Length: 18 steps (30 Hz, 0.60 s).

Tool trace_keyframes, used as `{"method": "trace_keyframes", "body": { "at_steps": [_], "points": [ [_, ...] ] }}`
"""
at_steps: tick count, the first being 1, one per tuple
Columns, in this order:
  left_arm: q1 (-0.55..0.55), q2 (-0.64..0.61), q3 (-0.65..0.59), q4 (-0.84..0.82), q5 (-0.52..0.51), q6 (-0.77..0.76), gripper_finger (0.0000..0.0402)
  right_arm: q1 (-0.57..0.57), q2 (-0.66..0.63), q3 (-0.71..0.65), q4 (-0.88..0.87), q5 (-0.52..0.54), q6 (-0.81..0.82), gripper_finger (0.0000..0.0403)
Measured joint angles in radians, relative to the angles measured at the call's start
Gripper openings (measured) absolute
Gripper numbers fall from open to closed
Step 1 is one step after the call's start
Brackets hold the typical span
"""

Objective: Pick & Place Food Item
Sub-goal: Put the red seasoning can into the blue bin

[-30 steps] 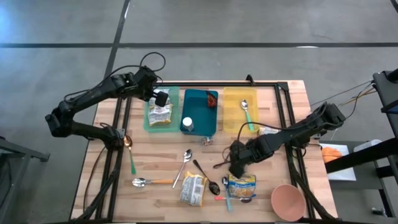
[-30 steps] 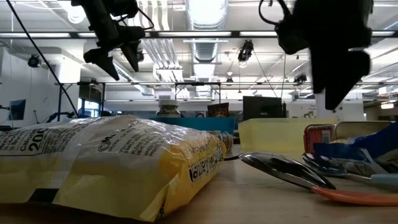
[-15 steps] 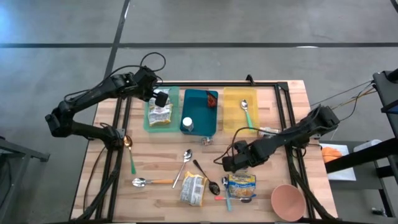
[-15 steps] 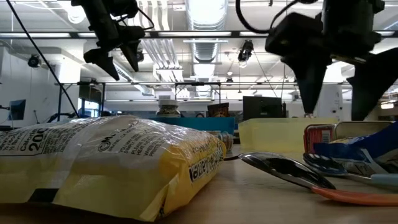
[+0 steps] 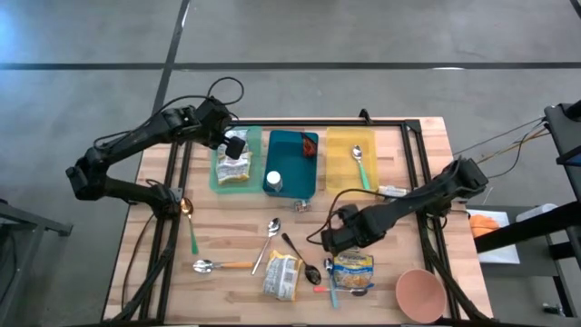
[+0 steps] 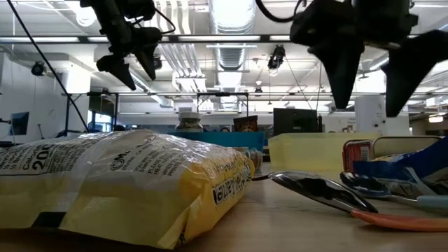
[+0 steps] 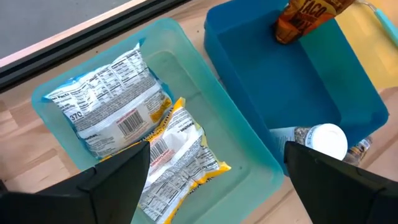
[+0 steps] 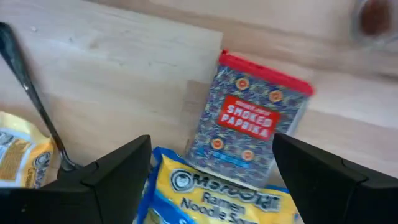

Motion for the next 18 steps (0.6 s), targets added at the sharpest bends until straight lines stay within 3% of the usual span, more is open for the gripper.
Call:
{"method": "trace_keyframes", "body": {
  "at_steps": [4,12,18],
  "points": [
    [0.000,0.000,0.000,0.000,0.000,0.000,0.0373,0.000,-0.001,0.051,-0.113,0.033,-0.041,0.0334],
    [0.000,0.000,0.000,0.000,0.000,0.006,0.0373,0.011,-0.003,0.094,-0.151,0.182,0.024,0.0334],
    [-0.001,0.000,0.000,0.000,0.000,0.028,0.0373,0.004,-0.003,0.068,-0.155,0.099,0.162,0.0334]
  ]
}}
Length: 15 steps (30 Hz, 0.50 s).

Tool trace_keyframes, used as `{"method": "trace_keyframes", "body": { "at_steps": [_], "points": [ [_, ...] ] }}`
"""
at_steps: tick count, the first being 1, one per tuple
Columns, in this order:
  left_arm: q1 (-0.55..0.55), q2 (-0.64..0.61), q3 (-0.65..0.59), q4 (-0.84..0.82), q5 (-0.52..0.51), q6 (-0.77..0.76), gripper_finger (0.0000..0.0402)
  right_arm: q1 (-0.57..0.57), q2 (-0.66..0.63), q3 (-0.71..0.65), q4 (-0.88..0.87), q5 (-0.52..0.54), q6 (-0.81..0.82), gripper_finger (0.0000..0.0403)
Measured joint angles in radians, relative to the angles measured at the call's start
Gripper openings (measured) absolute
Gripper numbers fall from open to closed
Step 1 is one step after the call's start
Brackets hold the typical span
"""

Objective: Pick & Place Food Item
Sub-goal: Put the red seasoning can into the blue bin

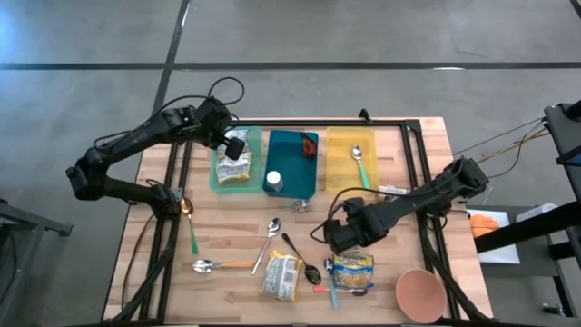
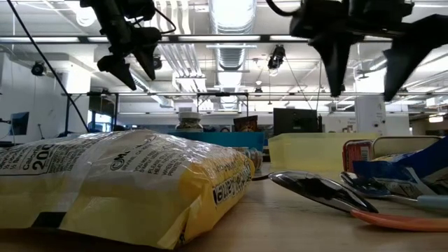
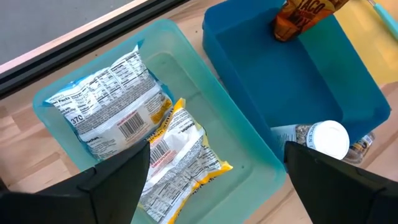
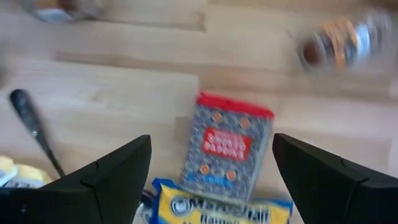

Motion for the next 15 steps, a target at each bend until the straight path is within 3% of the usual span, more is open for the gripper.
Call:
{"method": "trace_keyframes", "body": {
  "at_steps": [3,10,15],
  "points": [
    [0.001,0.000,0.000,0.000,0.000,0.001,0.0373,0.000,0.004,-0.016,0.000,-0.052,0.037,0.0334],
    [0.001,0.000,0.000,0.005,0.000,0.028,0.0373,0.007,0.005,-0.023,0.002,-0.059,0.036,0.0336],
    [0.001,0.000,0.000,0.005,0.000,0.028,0.0373,0.007,0.005,-0.024,0.003,-0.060,0.029,0.0384]
  ]
}}
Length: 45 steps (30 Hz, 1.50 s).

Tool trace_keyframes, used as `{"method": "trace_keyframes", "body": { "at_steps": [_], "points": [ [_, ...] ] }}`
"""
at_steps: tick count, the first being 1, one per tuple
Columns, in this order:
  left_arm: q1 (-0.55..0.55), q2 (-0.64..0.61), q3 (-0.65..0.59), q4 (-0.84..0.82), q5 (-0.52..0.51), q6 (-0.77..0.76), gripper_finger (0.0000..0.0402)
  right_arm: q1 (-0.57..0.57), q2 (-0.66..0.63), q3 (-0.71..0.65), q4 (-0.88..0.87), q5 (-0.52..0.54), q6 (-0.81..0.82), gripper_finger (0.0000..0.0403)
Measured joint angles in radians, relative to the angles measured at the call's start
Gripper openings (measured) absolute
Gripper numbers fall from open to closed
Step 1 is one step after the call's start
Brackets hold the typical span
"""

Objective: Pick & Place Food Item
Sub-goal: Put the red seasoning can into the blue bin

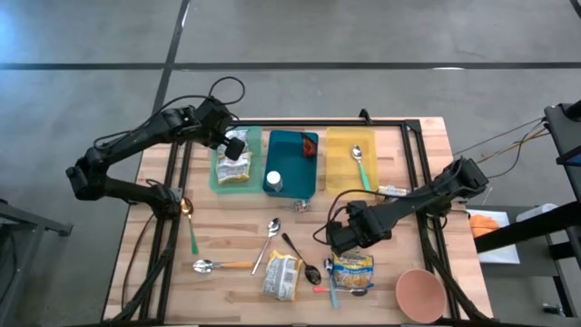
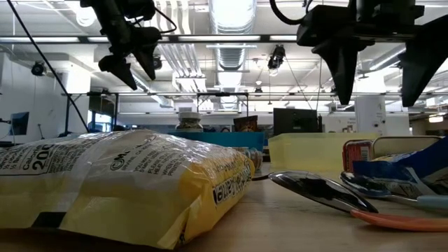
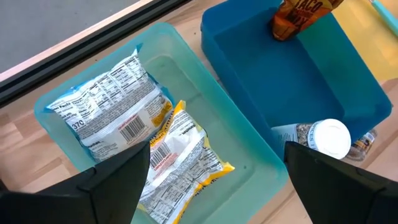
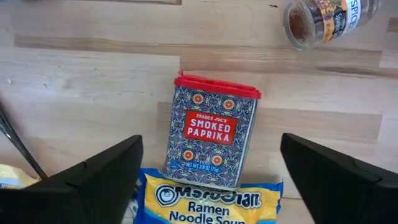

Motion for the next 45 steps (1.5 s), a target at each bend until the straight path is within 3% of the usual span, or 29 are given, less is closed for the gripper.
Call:
{"method": "trace_keyframes", "body": {
  "at_steps": [6,11,17,23,29,45],
  "points": [
    [0.000,0.000,0.000,0.000,0.026,0.000,0.0373,0.000,0.000,-0.003,0.010,0.011,0.023,0.0385],
    [-0.001,0.000,0.000,0.001,0.037,0.000,0.0373,0.012,0.000,-0.003,0.080,0.112,-0.039,0.0383],
    [-0.001,0.000,0.000,0.001,0.045,0.000,0.0373,0.017,0.009,-0.005,0.134,0.129,-0.064,0.0383],
    [-0.001,0.000,0.000,-0.005,0.045,0.000,0.0373,0.027,0.032,-0.005,0.140,0.086,-0.021,0.0383],
    [-0.001,0.000,0.000,-0.007,0.059,0.015,0.0373,0.028,0.067,-0.005,0.129,0.034,0.122,0.0382],
    [-0.001,0.000,0.000,-0.020,0.078,0.035,0.0373,0.028,0.116,-0.001,0.061,0.005,0.168,0.0382]
  ]
}}
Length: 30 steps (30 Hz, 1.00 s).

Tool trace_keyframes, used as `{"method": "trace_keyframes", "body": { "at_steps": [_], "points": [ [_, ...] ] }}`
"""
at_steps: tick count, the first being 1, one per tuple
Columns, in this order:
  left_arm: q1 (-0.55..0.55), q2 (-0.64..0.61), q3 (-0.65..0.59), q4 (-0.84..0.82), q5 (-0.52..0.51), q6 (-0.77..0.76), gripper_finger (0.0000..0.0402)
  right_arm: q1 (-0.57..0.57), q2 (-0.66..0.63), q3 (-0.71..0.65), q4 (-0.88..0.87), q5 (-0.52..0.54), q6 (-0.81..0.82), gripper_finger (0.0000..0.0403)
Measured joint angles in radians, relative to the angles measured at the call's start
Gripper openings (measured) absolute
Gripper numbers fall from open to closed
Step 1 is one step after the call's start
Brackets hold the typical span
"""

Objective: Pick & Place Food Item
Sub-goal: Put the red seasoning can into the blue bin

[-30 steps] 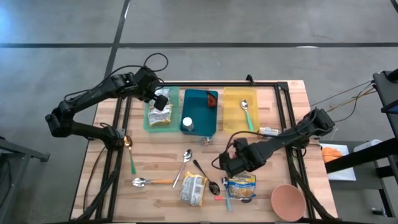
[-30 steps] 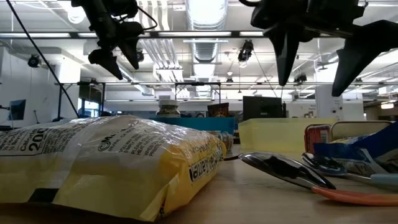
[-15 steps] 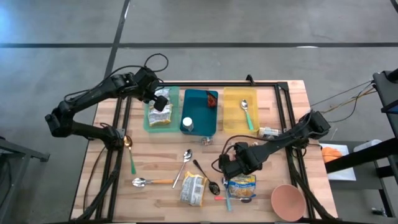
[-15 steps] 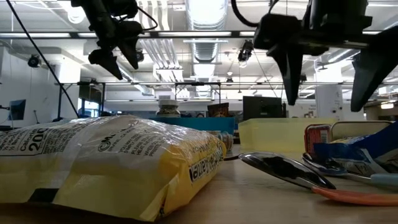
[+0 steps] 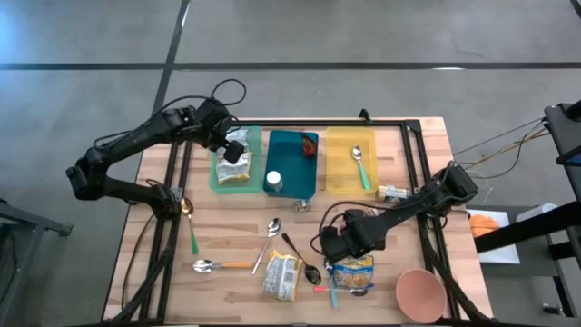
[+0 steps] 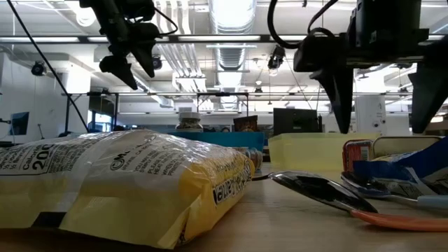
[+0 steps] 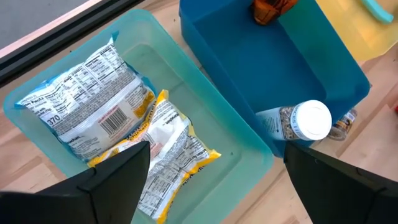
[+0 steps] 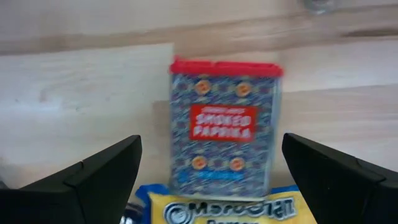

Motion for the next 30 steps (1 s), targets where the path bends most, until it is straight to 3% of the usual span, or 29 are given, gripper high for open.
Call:
{"method": "trace_keyframes", "body": {
  "at_steps": [15,23,26,30],
  "points": [
    [0.000,0.000,0.000,-0.001,0.000,0.007,0.0373,0.000,0.063,-0.008,0.002,0.000,0.010,0.0382],
    [0.000,-0.001,0.000,-0.004,0.038,0.012,0.0373,0.000,0.164,-0.004,0.099,-0.033,-0.023,0.0380],
    [-0.001,-0.001,0.000,-0.004,0.080,0.019,0.0373,-0.001,0.178,0.008,0.098,-0.043,-0.044,0.0362],
    [-0.001,-0.001,0.000,-0.003,0.117,0.021,0.0373,-0.001,0.176,0.010,0.096,-0.026,-0.048,0.0299]
  ]
}}
